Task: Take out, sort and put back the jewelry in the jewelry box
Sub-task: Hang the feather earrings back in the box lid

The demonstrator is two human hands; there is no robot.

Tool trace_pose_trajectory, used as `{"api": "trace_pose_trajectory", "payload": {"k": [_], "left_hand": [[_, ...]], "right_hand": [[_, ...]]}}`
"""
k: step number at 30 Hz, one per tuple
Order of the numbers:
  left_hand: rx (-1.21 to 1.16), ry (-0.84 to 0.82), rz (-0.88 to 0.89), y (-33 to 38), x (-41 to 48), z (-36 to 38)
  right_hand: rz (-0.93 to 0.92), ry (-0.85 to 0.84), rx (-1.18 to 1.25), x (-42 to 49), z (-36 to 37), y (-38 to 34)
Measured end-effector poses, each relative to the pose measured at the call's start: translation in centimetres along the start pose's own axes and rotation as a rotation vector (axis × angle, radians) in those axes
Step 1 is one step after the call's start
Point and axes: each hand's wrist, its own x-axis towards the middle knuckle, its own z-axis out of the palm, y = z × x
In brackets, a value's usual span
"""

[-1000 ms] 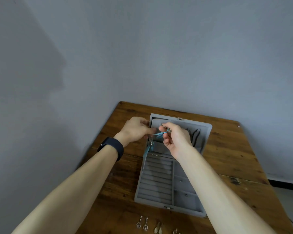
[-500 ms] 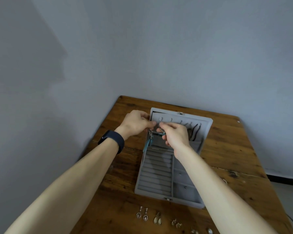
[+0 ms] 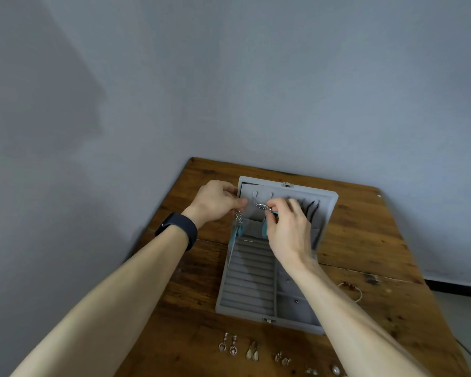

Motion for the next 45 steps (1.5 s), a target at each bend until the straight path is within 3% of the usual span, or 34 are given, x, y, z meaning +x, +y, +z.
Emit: {"api": "trace_pose_trajectory", "payload": {"k": [7, 18, 25, 30, 39, 45], "left_hand": [[0.007, 0.001, -0.007, 0.0, -0.3, 0.0], [-0.031, -0.003, -0.021, 0.8, -1.0, 0.0], [-0.007, -0.007, -0.008, 0.5, -0.9, 0.1], [0.007, -0.01, 0.003, 0.4, -0.9, -0.2], [0.061, -0.007, 0.014, 0.4, -0.8, -0.5], [0.055, -0.014, 0.015, 0.2, -0.7, -0.5]], "right_hand": [[-0.148, 0.009, -0.213, -0.1, 0.1, 0.8], [-0.133, -0.123, -0.14, -1.0, -0.2, -0.8], [-0.272, -0.121, -0.379, -1.1, 0.7, 0.8], [-0.197, -0.074, -0.24, -1.8, 0.6, -0.3], [-0.109, -0.154, -0.481, -0.7, 1.2, -2.1], [-0.163, -0.175, -0.446, -0.8, 0.7, -1.1]]}}
